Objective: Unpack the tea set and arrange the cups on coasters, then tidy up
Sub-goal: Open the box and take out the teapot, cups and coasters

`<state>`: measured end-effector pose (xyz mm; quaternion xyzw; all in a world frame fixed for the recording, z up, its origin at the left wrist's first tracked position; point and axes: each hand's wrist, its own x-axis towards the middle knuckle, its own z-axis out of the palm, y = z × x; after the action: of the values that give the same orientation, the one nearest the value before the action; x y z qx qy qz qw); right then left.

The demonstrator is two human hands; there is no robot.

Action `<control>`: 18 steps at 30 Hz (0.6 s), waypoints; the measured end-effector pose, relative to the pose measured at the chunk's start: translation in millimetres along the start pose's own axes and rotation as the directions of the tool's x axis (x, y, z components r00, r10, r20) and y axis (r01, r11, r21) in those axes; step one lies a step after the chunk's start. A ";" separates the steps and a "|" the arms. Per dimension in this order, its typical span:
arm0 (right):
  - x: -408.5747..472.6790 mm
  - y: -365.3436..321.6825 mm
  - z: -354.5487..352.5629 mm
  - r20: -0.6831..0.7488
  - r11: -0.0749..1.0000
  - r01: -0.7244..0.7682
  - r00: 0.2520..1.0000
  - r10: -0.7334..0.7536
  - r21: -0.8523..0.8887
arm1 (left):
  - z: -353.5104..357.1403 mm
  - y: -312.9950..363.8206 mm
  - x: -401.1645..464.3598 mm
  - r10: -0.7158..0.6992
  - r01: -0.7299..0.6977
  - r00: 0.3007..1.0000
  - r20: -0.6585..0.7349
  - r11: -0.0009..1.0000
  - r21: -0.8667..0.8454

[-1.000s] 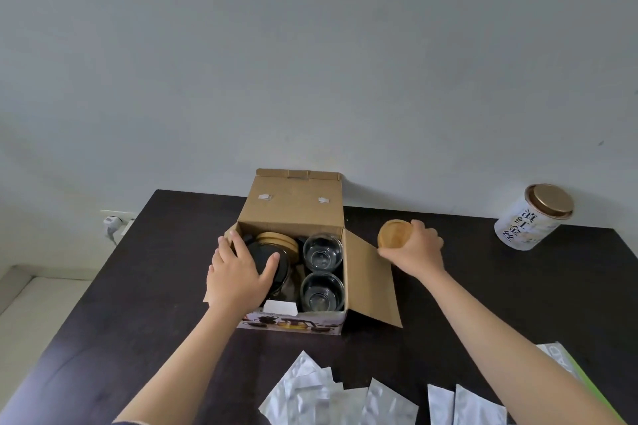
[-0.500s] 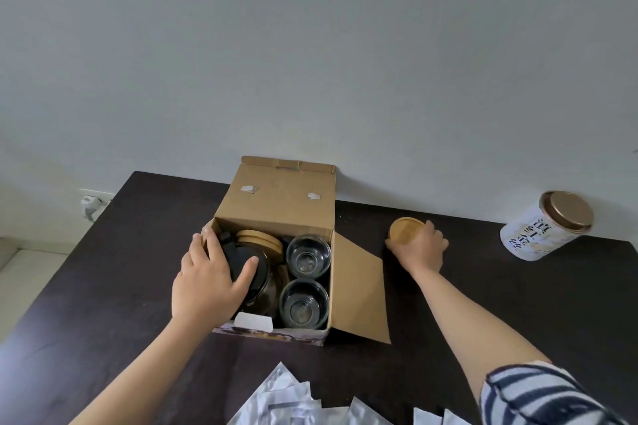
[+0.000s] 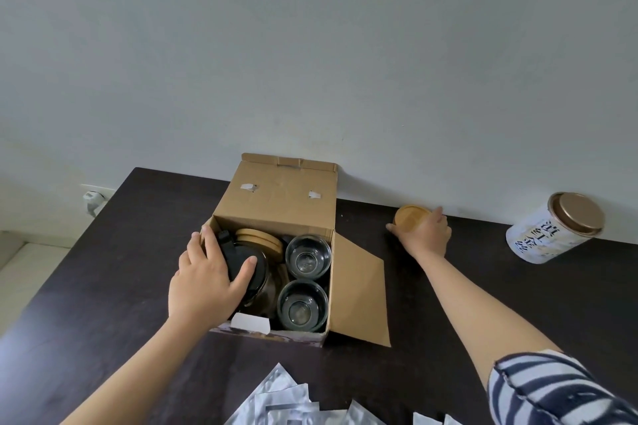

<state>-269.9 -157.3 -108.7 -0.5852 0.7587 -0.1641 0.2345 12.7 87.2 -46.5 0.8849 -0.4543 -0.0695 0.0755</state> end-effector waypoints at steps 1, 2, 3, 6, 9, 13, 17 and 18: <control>-2.4 -1.5 -3.1 -0.007 0.999 0.028 1.000 -0.028 -0.021 | -0.1 0.2 0.1 -0.001 0.001 1.000 0.000 1.000 -0.003; -5.9 -3.1 -6.5 -0.015 0.998 0.058 0.998 -0.058 -0.027 | -0.1 0.3 0.0 -0.001 0.001 1.000 0.000 1.000 -0.005; -11.7 -5.8 -10.3 -0.021 0.996 0.090 0.996 -0.090 -0.014 | -0.2 0.3 -0.1 0.000 0.000 1.000 -0.001 1.000 -0.007; -40.8 -17.8 -22.5 -0.005 0.974 0.210 0.978 -0.210 0.087 | -1.1 0.5 -0.5 0.004 -0.004 1.000 -0.004 1.000 -0.008; -83.0 -37.6 -35.1 0.000 0.907 0.365 0.928 -0.374 0.212 | -1.8 0.5 -0.5 0.010 -0.010 1.000 -0.003 1.000 -0.017; -141.6 -68.2 -42.4 -0.040 0.785 0.536 0.832 -0.553 0.310 | -2.4 -0.1 -1.3 0.013 -0.013 1.000 -0.004 1.000 -0.025; -175.0 -86.4 -28.6 0.111 0.749 0.658 0.741 -0.663 0.077 | -3.0 0.1 -2.4 0.018 -0.019 1.000 -0.004 0.999 -0.036; -178.5 -89.3 -25.7 0.153 0.733 0.680 0.727 -0.669 -0.030 | -3.1 0.3 -2.6 0.020 -0.020 1.000 -0.002 0.999 -0.037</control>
<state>-175.0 -9.0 -11.2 -0.8396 0.4833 -0.1669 0.1834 11.6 89.4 -43.2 0.8789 -0.4615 -0.0764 0.0928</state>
